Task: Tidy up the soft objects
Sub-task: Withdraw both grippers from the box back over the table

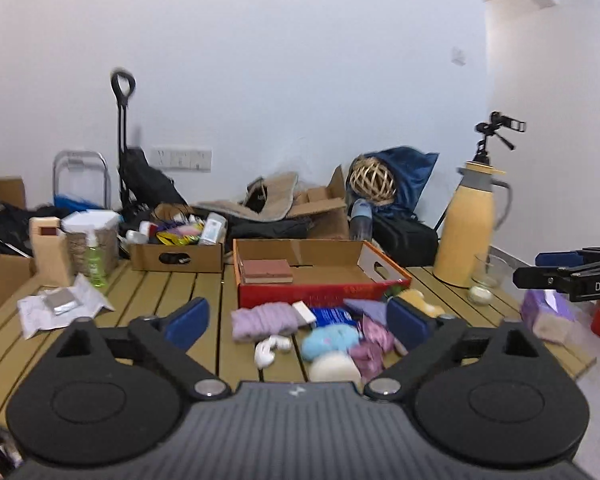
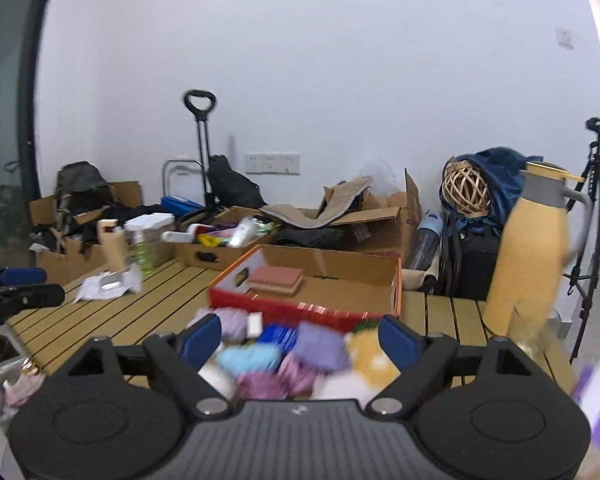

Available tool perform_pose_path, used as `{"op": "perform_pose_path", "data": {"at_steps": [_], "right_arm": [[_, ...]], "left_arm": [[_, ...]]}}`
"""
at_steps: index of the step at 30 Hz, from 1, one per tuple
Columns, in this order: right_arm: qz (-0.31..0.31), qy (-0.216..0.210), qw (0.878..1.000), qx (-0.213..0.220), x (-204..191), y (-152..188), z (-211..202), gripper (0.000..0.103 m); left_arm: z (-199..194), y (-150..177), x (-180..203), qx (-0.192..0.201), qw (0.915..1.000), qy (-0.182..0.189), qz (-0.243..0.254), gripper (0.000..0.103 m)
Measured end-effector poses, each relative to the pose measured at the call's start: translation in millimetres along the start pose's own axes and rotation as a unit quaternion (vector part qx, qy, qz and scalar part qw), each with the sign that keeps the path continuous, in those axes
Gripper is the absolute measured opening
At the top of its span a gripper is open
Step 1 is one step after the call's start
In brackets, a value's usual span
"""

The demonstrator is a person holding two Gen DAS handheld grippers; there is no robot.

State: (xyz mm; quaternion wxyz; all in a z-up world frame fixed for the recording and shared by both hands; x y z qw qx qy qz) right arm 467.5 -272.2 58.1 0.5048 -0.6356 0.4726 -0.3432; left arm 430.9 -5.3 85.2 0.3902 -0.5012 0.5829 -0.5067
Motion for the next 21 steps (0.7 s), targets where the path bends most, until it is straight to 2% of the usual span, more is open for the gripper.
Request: {"op": "perform_pose_path", "data": {"at_steps": [2,3,6,8,10,13,16,18,21], "right_arm": [[0.005,0.017,1.0,0.019,-11,25,-33,0.096],[0.016,0.028,0.999,0.025,-16,40,-47,0.097],[0.051,0.052,0.997,0.017,-29,81,-73,0.098],[0.074,0.046,0.996,0.004,-35,101,-78,0.098],[0.06,0.03,0.998,-0.011,-39,108,-74,0.098],[0.05,0.061,0.997,-0.009,-34,105,-66,0.098],[0.066,0.051,0.996,-0.002,-35,106,-57,0.097],[0.074,0.047,0.996,-0.007,-37,111,-47,0.094],[0.081,0.034,0.996,-0.021,-38,119,-26,0.085]], "left_arm": [[-35,17,6,0.021,0.9997,-0.01,0.009,0.103],[-48,27,9,0.023,0.9996,-0.012,0.01,0.103],[-71,54,15,0.007,1.0,-0.005,-0.001,0.103],[-75,67,20,-0.006,0.9998,0.0,0.018,0.103],[-69,72,19,-0.013,0.9995,-0.008,0.028,0.103],[-55,74,17,-0.02,0.9996,-0.016,0.016,0.103],[-41,79,17,-0.032,0.9992,-0.02,0.01,0.103],[-29,84,18,-0.043,0.9988,-0.02,0.008,0.103],[-3,89,15,-0.059,0.998,-0.022,-0.001,0.103]]}}
Point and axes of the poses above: each gripper's, at about its wrist camera, not at the fingertips, and z roughly the way its jaws point, x to its right, y to its underside, the point moved 9 cm from there along z, roughly the way its jaws point, and after that the axes turned 6 degrees about x, right-handed, at the moved point
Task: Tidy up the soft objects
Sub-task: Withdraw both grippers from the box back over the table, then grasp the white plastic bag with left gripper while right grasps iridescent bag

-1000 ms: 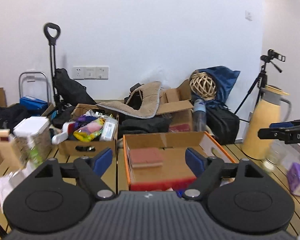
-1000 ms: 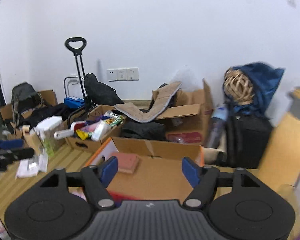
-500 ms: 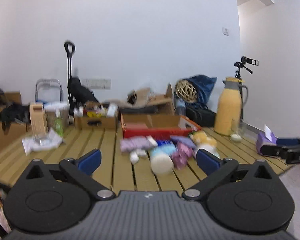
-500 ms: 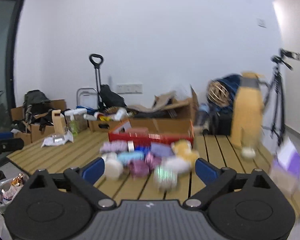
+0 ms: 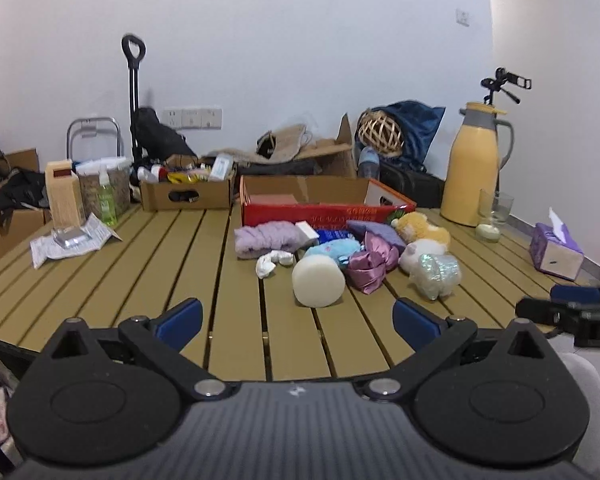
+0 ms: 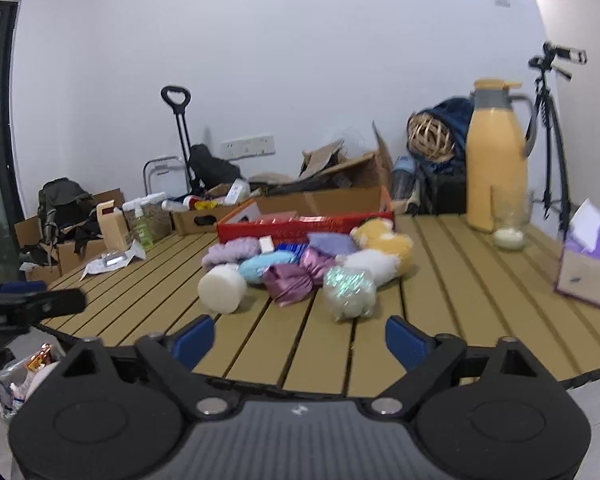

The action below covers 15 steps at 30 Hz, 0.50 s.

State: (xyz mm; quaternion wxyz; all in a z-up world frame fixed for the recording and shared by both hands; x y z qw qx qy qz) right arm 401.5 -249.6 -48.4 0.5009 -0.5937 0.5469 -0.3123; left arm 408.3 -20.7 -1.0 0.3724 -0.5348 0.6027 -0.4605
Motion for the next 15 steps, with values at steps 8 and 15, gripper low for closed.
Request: {"op": "perform_pose_path", "data": {"at_steps": [8,15], "right_arm": [[0.004,0.016,1.0,-0.024,22,-5,66,0.069],[-0.011,0.041,0.998,-0.046,42,-11,135,0.065]], "left_arm": [[88,-6,-12,-0.034,0.999,0.008,-0.027,0.081],[168,-12,-43,-0.028,0.9989,-0.037,-0.011,0.077]]}}
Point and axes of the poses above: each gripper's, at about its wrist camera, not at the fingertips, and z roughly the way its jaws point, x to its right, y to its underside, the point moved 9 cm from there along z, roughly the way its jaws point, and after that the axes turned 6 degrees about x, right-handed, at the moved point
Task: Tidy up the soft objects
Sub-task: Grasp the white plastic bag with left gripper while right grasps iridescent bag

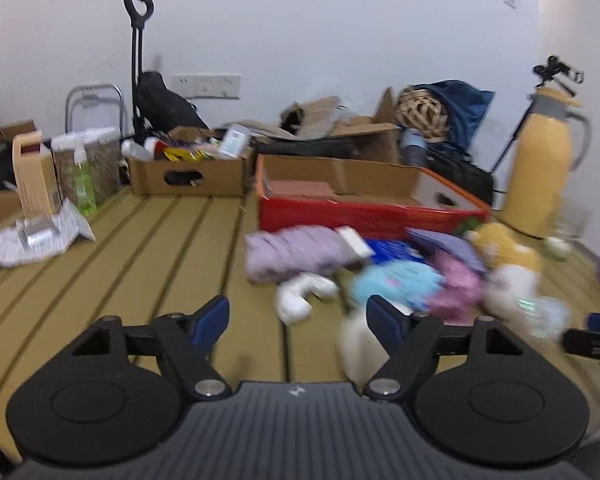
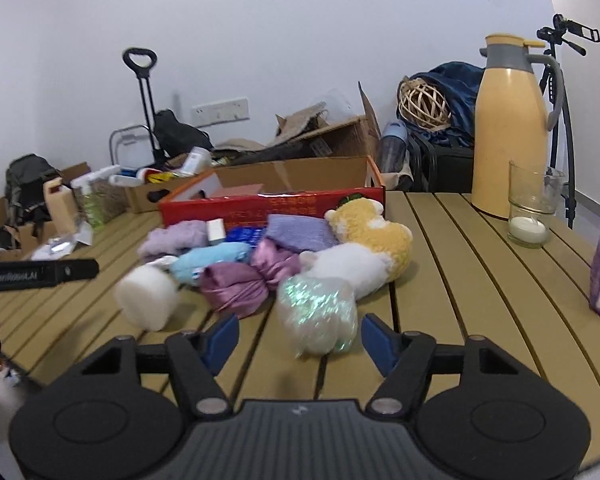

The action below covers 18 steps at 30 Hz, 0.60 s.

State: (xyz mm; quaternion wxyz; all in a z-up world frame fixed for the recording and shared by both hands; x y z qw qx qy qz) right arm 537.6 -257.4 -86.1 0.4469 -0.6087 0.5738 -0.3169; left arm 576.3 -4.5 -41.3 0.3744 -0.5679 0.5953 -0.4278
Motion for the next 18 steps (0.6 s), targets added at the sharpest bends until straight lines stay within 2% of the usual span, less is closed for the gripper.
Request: {"op": "perform_pose_path", "data": {"at_steps": [4,6,7,8,12,14,18], "right_arm": [[-0.012,0.014,1.0,-0.013,7,-1,33,0.063],[-0.007,0.017,1.0,-0.018,11,0,46,0.055],[-0.004,0.016,1.0,-0.019,13,1,51,0.045],[-0.001,0.019,1.0,-0.018,14,2,55,0.044],[0.005,0.018,1.0,-0.007,17,2,65,0.042],[0.002,0.015,1.0,-0.006,15,3,71,0.041],[-0.003,0.013,1.0,-0.002,13,4,77,0.041]], "left_arm": [[55,0,-2,-0.023,0.9988,-0.01,0.041,0.077],[78,1,-2,-0.038,0.9985,-0.003,0.04,0.077],[87,3,0,-0.043,0.9983,0.004,0.039,0.074],[96,5,2,-0.048,0.9982,0.012,0.035,0.071],[113,11,0,-0.071,0.9965,0.043,-0.01,0.025],[115,12,-3,-0.07,0.9968,0.036,-0.013,0.021],[116,12,-7,-0.074,0.9956,0.048,-0.031,0.017]]}}
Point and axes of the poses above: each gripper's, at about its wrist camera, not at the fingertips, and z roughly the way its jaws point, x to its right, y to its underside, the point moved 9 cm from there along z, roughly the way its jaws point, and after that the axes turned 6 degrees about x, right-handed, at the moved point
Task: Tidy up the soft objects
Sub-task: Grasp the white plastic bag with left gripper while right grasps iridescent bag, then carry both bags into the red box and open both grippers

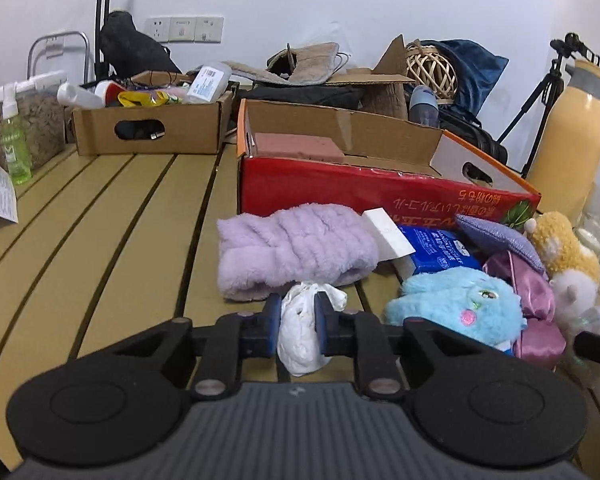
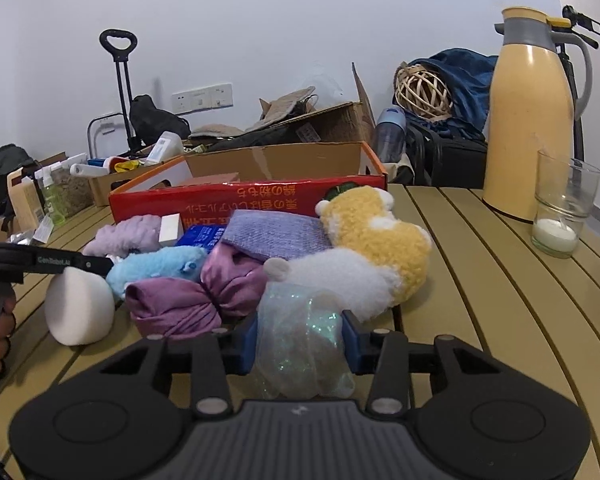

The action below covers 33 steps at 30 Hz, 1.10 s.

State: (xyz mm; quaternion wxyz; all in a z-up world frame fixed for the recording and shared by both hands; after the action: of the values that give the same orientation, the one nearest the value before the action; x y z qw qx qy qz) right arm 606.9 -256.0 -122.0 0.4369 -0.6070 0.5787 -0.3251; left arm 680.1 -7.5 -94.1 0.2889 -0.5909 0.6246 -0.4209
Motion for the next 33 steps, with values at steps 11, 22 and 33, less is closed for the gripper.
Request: {"op": "perform_pose_path", "data": {"at_steps": [11,22,33], "right_arm": [[0.004,0.003,1.0,0.014,-1,0,-9,0.038],[0.03,-0.043,0.998,0.042,-15,-16,-84,0.038],[0.038,-0.139,0.988,0.058,2,-170,4,0.038]], "left_arm": [[-46,-18,16,0.074,0.9964,0.036,0.022,0.013],[-133,-35,27,0.113,0.9918,0.059,-0.003,0.013],[-23,-164,50,0.082,0.9911,0.104,-0.015,0.013]]}}
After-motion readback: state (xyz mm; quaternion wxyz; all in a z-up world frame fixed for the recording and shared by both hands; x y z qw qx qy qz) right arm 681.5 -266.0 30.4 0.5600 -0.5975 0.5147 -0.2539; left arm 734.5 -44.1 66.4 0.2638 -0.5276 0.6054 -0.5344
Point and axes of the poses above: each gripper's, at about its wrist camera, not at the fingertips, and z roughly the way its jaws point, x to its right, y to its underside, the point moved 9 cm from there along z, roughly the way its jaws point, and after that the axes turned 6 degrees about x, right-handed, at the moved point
